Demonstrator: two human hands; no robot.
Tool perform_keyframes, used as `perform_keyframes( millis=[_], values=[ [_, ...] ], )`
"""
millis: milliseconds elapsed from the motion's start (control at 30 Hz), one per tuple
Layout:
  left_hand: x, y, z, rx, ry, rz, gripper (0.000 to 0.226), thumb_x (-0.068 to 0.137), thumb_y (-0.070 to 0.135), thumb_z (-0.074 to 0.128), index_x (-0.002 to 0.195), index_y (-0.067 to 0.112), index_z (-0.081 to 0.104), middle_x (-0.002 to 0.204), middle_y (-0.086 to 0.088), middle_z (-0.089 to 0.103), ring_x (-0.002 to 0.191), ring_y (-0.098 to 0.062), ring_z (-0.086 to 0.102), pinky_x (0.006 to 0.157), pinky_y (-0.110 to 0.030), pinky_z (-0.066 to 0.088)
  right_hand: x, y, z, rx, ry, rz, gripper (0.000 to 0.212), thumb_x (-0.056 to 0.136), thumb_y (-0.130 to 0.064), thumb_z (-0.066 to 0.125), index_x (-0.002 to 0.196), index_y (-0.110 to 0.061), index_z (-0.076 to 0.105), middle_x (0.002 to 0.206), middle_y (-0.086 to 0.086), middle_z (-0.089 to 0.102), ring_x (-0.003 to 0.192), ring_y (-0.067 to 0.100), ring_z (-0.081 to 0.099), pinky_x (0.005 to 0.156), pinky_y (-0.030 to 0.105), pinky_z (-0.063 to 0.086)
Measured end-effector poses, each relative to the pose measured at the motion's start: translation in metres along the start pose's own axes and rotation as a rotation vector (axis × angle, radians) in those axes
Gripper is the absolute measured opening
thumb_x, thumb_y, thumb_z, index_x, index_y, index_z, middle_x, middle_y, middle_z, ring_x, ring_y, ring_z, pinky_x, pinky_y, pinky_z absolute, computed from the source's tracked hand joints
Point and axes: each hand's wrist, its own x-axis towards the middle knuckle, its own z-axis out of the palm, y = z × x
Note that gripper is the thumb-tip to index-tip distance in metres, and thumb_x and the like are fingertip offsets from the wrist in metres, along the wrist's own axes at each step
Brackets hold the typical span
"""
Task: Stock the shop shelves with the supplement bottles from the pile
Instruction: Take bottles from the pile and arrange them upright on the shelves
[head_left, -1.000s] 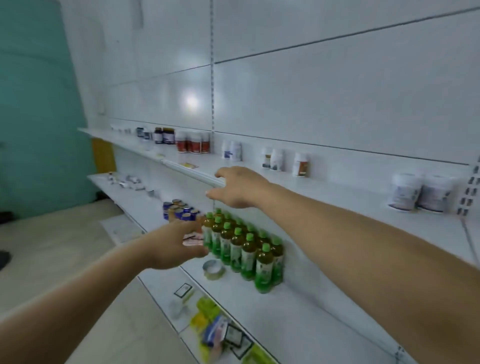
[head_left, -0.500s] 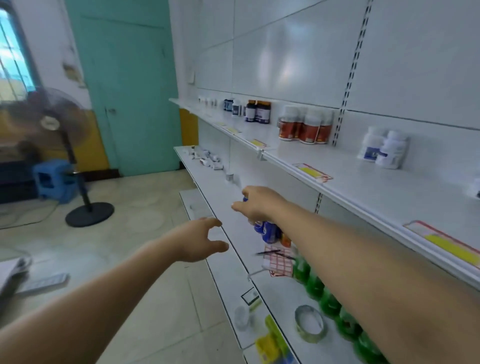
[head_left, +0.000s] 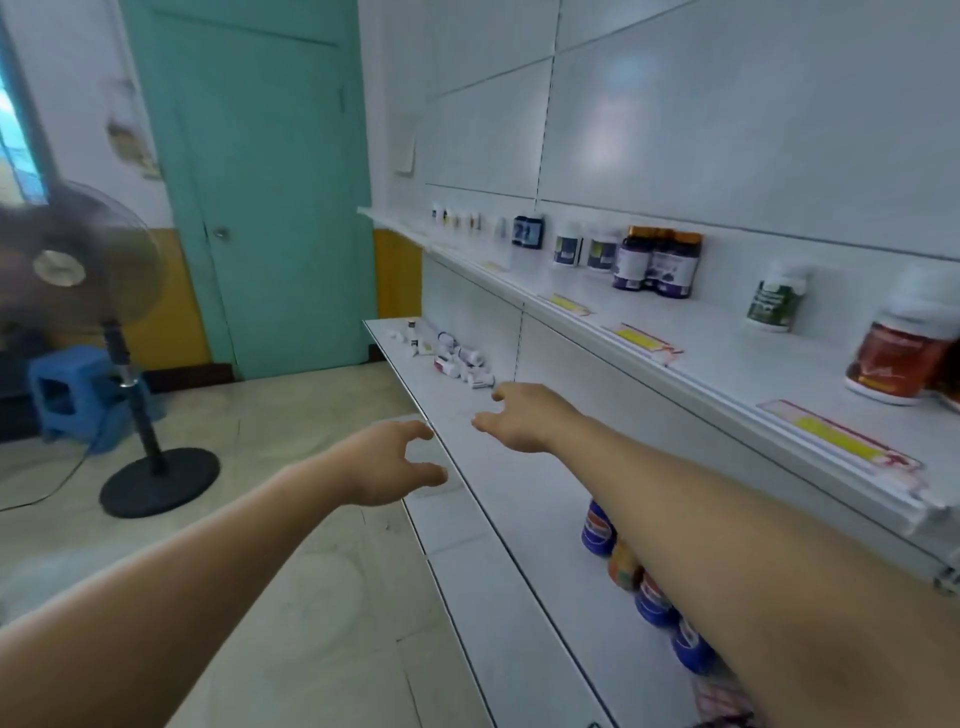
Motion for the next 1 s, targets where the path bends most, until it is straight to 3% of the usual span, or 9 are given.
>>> perform_keyframes(
  millis=[233, 400, 633, 833, 1000],
  values=[
    [0.153, -0.087, -0.062, 0.019, -0.069, 0.008, 0.064, 0.086, 0.049, 0.058, 0.142, 0.025, 0.036, 0.146, 0.001, 0.041, 0.13, -0.02, 0.041, 0.1, -0.027, 0.033, 0.165, -0.041, -0.006, 0.05, 0.004, 0.013, 0.062, 0.091, -0.052, 0.048, 0.147, -0.028, 0.032, 0.151, 0.004, 0.037, 0.132, 0.027, 0.041, 0.101, 0.036, 0.039],
    [0.271, -0.14, -0.073, 0.033, -0.077, 0.031, 0.065, 0.087, 0.049, 0.058, 0.142, 0.025, 0.035, 0.147, 0.001, 0.039, 0.13, -0.02, 0.041, 0.101, -0.028, 0.034, 0.305, -0.052, 0.021, 0.076, -0.011, 0.035, 0.068, 0.087, -0.058, 0.048, 0.145, -0.024, 0.037, 0.15, 0.002, 0.039, 0.134, 0.026, 0.039, 0.106, 0.037, 0.037],
    [0.433, -0.222, -0.103, 0.031, -0.096, -0.014, 0.063, 0.088, 0.046, 0.058, 0.142, 0.021, 0.038, 0.149, 0.0, 0.036, 0.134, -0.019, 0.036, 0.106, -0.028, 0.03, 0.499, -0.067, 0.043, 0.098, -0.036, 0.054, 0.071, 0.083, -0.06, 0.047, 0.144, -0.026, 0.033, 0.141, 0.011, 0.046, 0.121, 0.033, 0.048, 0.1, 0.044, 0.043],
    [0.553, -0.308, -0.116, -0.003, -0.171, -0.055, 0.067, 0.083, 0.051, 0.06, 0.141, 0.025, 0.037, 0.149, -0.001, 0.034, 0.133, -0.02, 0.037, 0.108, -0.033, 0.033, 0.631, -0.085, 0.061, 0.113, -0.038, 0.104, 0.065, 0.087, -0.057, 0.049, 0.14, -0.021, 0.041, 0.14, 0.01, 0.047, 0.124, 0.032, 0.046, 0.101, 0.041, 0.041],
    [0.663, -0.39, -0.128, 0.022, -0.206, 0.011, 0.065, 0.084, 0.05, 0.059, 0.14, 0.025, 0.038, 0.149, 0.0, 0.035, 0.133, -0.019, 0.037, 0.107, -0.03, 0.032, 0.748, -0.102, 0.102, 0.151, -0.029, 0.191, 0.059, 0.086, -0.057, 0.048, 0.131, -0.019, 0.048, 0.136, 0.007, 0.052, 0.12, 0.029, 0.05, 0.099, 0.038, 0.043]
  ],
)
